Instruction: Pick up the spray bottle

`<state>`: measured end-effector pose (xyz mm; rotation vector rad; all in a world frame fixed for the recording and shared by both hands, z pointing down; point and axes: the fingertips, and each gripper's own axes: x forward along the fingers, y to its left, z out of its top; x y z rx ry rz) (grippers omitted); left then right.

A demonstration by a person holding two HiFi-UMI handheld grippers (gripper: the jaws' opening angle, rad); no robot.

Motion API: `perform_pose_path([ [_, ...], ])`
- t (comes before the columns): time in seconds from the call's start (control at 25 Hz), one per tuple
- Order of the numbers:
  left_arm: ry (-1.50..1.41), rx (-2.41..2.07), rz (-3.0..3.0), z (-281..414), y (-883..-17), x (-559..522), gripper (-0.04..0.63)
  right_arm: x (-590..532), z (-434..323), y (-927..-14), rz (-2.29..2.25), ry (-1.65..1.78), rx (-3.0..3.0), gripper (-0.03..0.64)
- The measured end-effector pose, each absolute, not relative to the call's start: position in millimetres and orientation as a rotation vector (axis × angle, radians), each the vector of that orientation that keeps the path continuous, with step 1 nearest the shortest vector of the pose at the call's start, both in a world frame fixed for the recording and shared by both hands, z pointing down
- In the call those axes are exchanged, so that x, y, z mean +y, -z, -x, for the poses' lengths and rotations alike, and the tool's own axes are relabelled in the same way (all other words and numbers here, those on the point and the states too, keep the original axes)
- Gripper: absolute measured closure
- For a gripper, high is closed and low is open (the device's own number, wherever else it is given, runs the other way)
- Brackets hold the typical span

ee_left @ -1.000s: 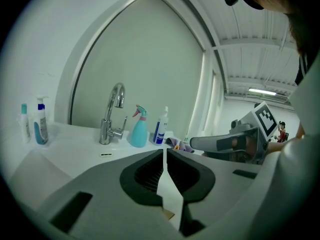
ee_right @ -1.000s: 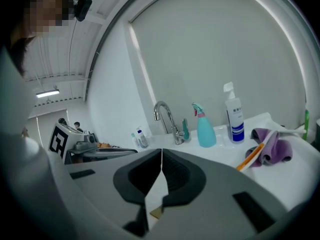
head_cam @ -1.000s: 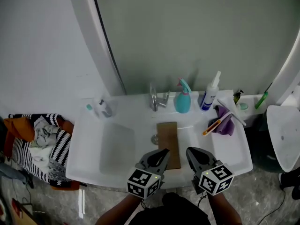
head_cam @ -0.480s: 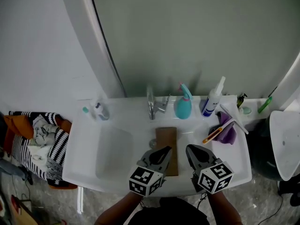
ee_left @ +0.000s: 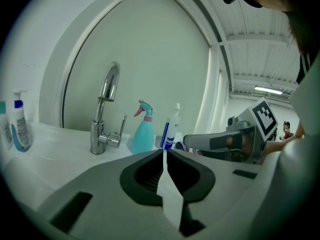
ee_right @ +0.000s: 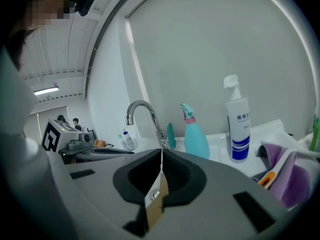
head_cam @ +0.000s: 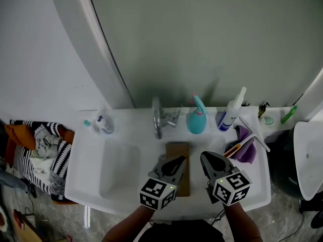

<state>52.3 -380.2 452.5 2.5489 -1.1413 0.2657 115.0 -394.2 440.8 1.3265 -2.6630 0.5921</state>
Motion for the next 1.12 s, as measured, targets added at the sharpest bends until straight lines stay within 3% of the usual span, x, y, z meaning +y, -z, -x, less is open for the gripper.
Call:
perform_pose_path([
  [0.92,-0.275,-1.184,-2.555,-59,-465,-458,0.571,-492,-124,-456,-1.405,-0.480,-2.648,0.604],
  [1.0,-0.273,-1.182,-2.567,-61,-465,-462,0.571,-499,-124,-457,-1.410,-0.477,-2.648,0.498],
  [1.12,-0.271,-1.189,-2.579,-63,-466,-467,0.571,-511,-125,-458,-1.428,-0.463,-2.643,0.466],
])
